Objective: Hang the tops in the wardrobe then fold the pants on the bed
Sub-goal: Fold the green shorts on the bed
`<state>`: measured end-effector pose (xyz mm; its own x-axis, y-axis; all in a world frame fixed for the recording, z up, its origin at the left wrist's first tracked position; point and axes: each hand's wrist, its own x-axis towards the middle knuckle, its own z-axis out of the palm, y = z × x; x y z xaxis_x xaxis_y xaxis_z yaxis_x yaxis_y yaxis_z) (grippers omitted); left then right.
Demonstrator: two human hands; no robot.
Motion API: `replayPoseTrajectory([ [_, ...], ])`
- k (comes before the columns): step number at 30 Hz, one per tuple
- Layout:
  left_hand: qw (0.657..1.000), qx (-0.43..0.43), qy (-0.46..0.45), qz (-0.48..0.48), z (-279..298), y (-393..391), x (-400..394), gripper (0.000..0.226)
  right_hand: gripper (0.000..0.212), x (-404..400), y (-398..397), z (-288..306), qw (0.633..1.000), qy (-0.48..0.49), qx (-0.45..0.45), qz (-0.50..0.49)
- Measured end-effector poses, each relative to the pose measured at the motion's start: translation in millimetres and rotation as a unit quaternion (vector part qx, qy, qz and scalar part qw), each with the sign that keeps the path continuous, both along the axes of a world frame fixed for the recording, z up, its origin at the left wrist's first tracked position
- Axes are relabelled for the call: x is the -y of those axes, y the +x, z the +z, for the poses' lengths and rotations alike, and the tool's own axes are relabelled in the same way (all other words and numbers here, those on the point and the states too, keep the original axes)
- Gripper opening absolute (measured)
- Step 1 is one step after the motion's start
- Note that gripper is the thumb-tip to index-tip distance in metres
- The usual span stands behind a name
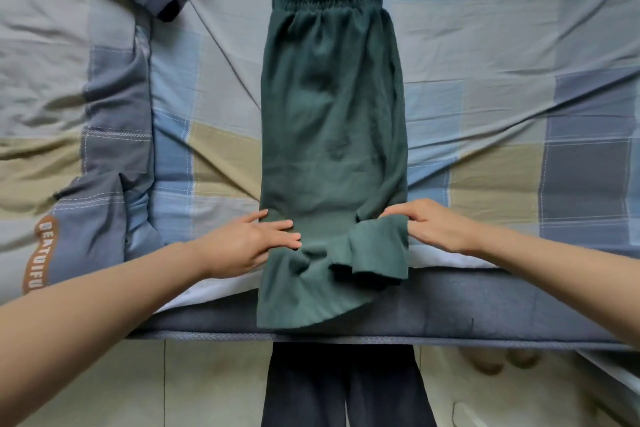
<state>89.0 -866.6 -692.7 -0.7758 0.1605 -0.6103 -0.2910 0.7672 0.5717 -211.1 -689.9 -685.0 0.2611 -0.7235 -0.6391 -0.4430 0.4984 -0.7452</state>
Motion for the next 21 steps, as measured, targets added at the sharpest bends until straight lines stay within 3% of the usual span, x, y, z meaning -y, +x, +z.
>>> replayPoseTrajectory([
  [1, 0.979, 0.076, 0.123, 0.145, 6, -3, -6, 0.036, 0.022, -4, -2, 3, 0.990, 0.058, 0.065, -0.107],
  [3, 0.836, 0.126, 0.313, 0.433, 15, -7, -10, 0.023, 0.023, -10, -10, 5, 0.933, 0.151, 0.127, -0.301],
  [4, 0.756, 0.136, 0.358, 0.531, 15, -8, -10, 0.030, 0.028, -14, -14, 4, 0.899, 0.180, 0.140, -0.374],
  [5, 0.700, 0.135, 0.369, 0.596, 12, -7, -11, 0.038, 0.034, -17, -17, 1, 0.876, 0.196, 0.142, -0.416],
  [7, 0.657, 0.116, 0.330, 0.668, 6, -6, -19, 0.041, 0.041, -21, -16, -4, 0.860, 0.216, 0.136, -0.442],
  [12, 0.657, 0.102, 0.215, 0.715, -15, 1, -53, 0.037, 0.028, -27, 9, -13, 0.861, 0.218, 0.049, -0.457],
  [17, 0.670, 0.122, 0.238, 0.693, -15, 19, -72, 0.035, 0.029, -49, 3, -7, 0.870, 0.234, 0.060, -0.430],
  [19, 0.710, 0.158, 0.248, 0.640, -11, 27, -85, 0.027, 0.031, -62, 2, -4, 0.872, 0.271, 0.057, -0.403],
  [21, 0.797, 0.173, 0.176, 0.551, -9, 37, -94, 0.026, 0.028, -70, 2, 2, 0.851, 0.341, 0.052, -0.395],
])
